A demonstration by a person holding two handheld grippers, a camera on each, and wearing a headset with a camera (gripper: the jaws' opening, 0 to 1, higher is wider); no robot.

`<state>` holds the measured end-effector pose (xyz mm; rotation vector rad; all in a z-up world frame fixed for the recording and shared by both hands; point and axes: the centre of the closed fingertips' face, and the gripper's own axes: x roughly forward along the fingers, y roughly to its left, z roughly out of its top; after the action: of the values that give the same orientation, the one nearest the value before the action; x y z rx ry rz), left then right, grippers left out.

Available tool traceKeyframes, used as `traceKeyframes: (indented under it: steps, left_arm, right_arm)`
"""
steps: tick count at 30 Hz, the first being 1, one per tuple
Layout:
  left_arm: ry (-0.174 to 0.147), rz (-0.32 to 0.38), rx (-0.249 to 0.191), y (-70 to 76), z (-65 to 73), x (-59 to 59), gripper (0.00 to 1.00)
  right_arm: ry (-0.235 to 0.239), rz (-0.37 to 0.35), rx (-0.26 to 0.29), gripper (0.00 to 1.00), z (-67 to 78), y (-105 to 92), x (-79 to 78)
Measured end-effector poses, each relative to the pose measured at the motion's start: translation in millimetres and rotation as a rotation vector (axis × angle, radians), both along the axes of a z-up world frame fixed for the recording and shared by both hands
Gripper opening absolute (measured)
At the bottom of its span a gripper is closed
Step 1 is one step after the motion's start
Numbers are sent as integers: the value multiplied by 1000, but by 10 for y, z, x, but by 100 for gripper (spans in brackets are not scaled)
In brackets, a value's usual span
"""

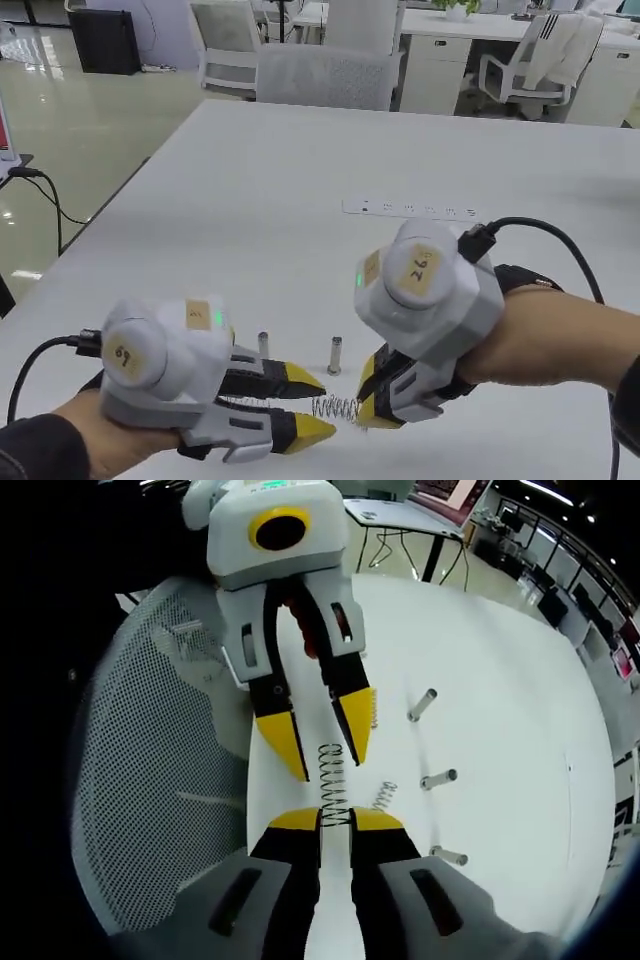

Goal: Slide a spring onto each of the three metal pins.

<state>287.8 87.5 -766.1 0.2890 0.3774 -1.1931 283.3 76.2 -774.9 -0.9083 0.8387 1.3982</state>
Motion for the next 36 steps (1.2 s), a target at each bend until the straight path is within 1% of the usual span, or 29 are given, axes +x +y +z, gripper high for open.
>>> traceKeyframes:
  steps: [4, 6, 7, 15, 16, 23, 27, 31, 33, 36]
  left_arm:
    - [-14, -17, 20, -10, -28, -19, 9]
    - [-31, -22, 32, -9, -33, -19, 6]
    - [-34, -22, 35, -6, -34, -13, 6]
    - [-54, -45, 42, -28, -29, -37, 3]
    - [-50, -46, 41, -32, -28, -43, 3]
    - [-47, -49, 38, -28, -24, -43, 3]
    - [-47, -44, 21, -29, 12, -34, 2]
    - [-43, -47, 12, -36, 20, -49, 2]
    - [-48, -47, 15, -38, 18, -46, 3]
    - [-46, -44, 14, -41, 20, -43, 3]
  right_arm:
    - [3, 7, -5, 7, 1, -2, -18]
    - [-1, 8, -4, 7, 3, 2, -16]
    - [-1, 10, -2, 7, 6, 1, -20]
    - [4, 14, 1, 7, 9, -18, -43]
    - [6, 16, 3, 8, 12, -21, -49]
    - [7, 24, 18, 8, 7, -13, -45]
    - [9, 28, 11, 11, -39, -25, -53]
    - [15, 24, 13, 9, -53, -34, -54]
    - [11, 26, 14, 8, -51, -37, -52]
    - [7, 24, 18, 8, -31, -35, -46]
